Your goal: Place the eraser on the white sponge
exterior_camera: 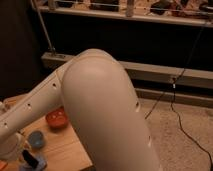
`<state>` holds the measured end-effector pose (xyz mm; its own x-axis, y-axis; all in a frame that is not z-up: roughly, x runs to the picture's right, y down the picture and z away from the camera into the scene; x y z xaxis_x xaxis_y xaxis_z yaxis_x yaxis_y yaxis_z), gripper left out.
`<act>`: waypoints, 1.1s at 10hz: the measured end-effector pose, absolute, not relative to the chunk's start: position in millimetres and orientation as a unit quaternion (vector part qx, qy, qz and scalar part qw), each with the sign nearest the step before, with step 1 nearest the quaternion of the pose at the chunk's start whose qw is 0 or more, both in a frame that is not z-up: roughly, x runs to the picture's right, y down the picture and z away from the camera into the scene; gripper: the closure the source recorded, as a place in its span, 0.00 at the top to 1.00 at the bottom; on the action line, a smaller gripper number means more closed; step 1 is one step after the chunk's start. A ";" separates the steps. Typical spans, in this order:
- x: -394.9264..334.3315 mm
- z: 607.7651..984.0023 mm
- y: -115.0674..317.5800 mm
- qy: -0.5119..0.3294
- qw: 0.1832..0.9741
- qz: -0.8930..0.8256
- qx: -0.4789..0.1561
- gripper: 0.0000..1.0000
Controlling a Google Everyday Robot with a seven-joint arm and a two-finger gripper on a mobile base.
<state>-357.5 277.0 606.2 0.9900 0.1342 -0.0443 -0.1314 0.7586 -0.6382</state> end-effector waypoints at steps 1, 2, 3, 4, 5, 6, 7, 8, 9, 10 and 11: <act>-358.0 605.5 275.5 -0.003 0.938 0.072 -0.339 0.80; -358.3 605.5 274.6 -0.004 0.938 0.072 -0.338 0.80; -358.6 605.0 273.8 -0.004 0.939 0.073 -0.337 0.80; -358.6 604.7 272.9 -0.005 0.939 0.073 -0.336 0.80; -358.2 604.3 272.4 -0.005 0.939 0.074 -0.335 0.80; -357.9 603.9 271.7 -0.005 0.939 0.075 -0.334 0.80; -357.9 603.0 271.4 -0.005 0.939 0.076 -0.335 0.80; -357.8 602.1 270.2 -0.005 0.939 0.077 -0.335 0.80; -358.2 600.4 269.2 -0.005 0.939 0.079 -0.335 0.80; -359.1 598.8 267.5 -0.006 0.938 0.082 -0.336 0.80; -363.4 593.1 260.6 -0.011 0.937 0.089 -0.338 0.80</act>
<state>-363.4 260.6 593.1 0.9838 0.1751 -0.0390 -0.1597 0.7557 -0.6351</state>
